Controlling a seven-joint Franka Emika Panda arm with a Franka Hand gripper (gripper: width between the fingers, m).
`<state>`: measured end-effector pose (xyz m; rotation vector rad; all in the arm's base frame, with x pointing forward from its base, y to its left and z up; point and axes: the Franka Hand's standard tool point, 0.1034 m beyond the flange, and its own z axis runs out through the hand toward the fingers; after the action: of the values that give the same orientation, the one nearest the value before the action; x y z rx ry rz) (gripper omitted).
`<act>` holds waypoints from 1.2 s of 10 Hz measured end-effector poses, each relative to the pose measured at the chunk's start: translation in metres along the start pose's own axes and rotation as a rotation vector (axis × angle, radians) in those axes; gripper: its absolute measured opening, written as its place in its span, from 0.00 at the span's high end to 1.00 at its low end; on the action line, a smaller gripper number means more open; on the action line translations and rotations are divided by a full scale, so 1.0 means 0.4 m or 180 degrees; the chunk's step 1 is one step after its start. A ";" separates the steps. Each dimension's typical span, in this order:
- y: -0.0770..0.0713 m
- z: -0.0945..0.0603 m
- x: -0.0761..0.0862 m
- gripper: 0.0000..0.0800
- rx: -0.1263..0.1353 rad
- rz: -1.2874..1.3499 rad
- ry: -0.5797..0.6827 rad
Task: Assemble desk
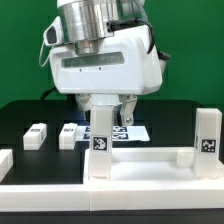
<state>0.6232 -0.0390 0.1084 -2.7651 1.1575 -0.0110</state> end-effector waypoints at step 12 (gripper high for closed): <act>0.007 -0.003 0.052 0.64 -0.0090 -0.0572 0.0293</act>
Offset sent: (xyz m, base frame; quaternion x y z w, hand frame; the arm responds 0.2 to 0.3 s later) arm 0.0153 -0.0052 0.0006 -0.0068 0.0659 -0.4302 0.9003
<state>0.6356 -0.0558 0.1081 -2.9120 0.9311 -0.1437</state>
